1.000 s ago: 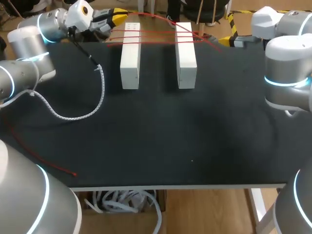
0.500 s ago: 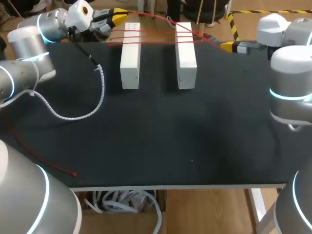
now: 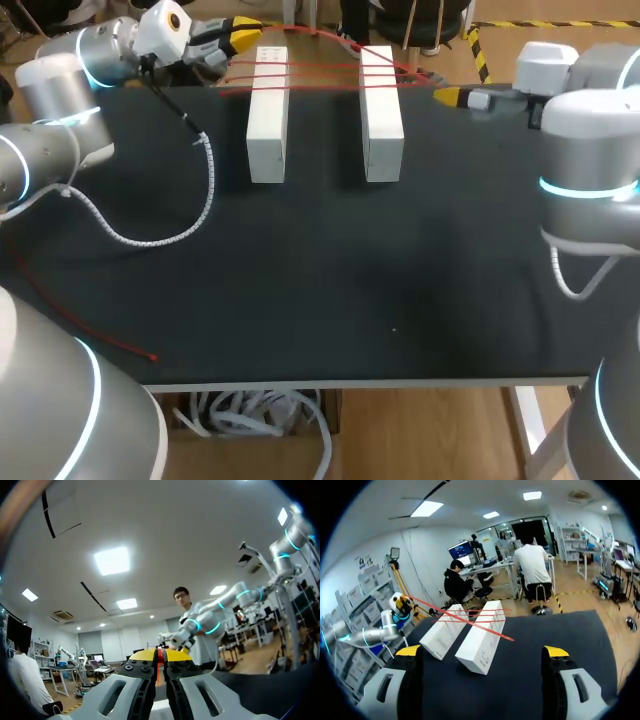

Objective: Grab the tape and strap the tape.

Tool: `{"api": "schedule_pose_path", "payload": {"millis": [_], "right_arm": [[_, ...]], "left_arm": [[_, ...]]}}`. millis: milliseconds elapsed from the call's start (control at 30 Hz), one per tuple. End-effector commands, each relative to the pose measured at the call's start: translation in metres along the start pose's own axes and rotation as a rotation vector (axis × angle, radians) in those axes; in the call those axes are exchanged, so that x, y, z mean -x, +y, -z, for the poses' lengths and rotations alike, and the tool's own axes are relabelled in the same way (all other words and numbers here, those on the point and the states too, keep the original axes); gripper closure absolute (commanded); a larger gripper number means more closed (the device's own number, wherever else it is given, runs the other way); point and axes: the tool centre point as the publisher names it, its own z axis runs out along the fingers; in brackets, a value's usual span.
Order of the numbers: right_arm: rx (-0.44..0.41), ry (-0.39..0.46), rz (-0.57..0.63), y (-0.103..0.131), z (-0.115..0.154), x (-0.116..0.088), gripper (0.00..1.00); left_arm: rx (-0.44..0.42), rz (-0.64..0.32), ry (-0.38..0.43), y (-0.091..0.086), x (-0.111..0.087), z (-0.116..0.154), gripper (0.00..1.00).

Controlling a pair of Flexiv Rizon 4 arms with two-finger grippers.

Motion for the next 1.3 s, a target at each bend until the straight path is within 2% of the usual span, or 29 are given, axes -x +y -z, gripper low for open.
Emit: {"api": "schedule_pose_path", "payload": {"millis": [33,167,467,767,900,1000,1067,1200,1300], "right_arm": [[-0.152,0.059,-0.107,0.008,0.009,0.003,0.0],[-0.164,0.064,-0.13,0.004,0.009,0.001,0.0],[-0.247,0.063,-0.218,-0.013,0.009,-0.003,0.0],[-0.332,0.109,-0.408,-0.025,0.009,-0.005,0.0],[-0.339,0.118,-0.497,-0.027,0.007,-0.003,0.0],[-0.325,0.116,-0.539,-0.025,0.007,-0.001,0.0],[-0.297,0.118,-0.516,-0.024,0.009,-0.002,0.0],[-0.221,0.131,-0.433,-0.019,0.013,-0.005,0.0],[-0.078,0.123,-0.27,-0.013,0.018,-0.009,0.0]], "left_arm": [[0.006,-0.002,-0.008,-0.002,-0.003,-0.002,1.0],[0.006,-0.002,-0.008,-0.002,-0.003,-0.002,1.0],[0.006,-0.002,-0.008,-0.002,-0.003,-0.002,1.0],[0.006,-0.002,-0.008,-0.002,-0.003,-0.002,1.0],[0.006,-0.002,-0.008,-0.002,-0.003,-0.002,1.0],[0.006,-0.002,-0.008,-0.002,-0.003,-0.002,1.0],[0.006,-0.002,-0.008,-0.002,-0.003,-0.002,1.0],[0.006,-0.002,-0.008,-0.002,-0.003,-0.002,1.0],[0.006,-0.002,-0.008,-0.002,-0.003,-0.002,1.0]]}}
